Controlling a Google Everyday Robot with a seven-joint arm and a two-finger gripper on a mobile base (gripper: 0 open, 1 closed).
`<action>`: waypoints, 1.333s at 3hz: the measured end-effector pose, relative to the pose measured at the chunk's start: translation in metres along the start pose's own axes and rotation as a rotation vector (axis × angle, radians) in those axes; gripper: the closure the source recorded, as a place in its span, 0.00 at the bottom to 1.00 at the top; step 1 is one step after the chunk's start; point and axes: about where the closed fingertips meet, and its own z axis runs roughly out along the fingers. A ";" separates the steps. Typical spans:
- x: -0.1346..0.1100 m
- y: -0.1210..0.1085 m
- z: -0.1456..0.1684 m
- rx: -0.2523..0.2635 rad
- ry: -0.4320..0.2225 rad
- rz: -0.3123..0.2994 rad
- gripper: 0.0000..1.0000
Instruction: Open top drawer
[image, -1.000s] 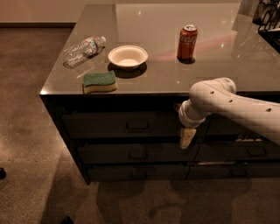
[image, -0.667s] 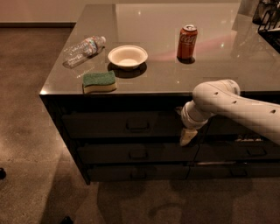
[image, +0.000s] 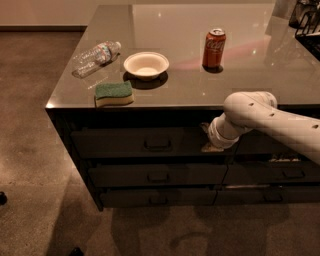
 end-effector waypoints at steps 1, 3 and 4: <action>0.000 0.000 0.000 0.000 0.000 0.000 0.87; 0.000 0.000 0.000 0.000 0.000 0.000 0.89; 0.000 0.000 0.000 0.000 0.000 0.000 0.89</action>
Offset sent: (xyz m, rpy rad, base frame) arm -0.0324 -0.0061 0.0234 0.0745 0.0653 0.0326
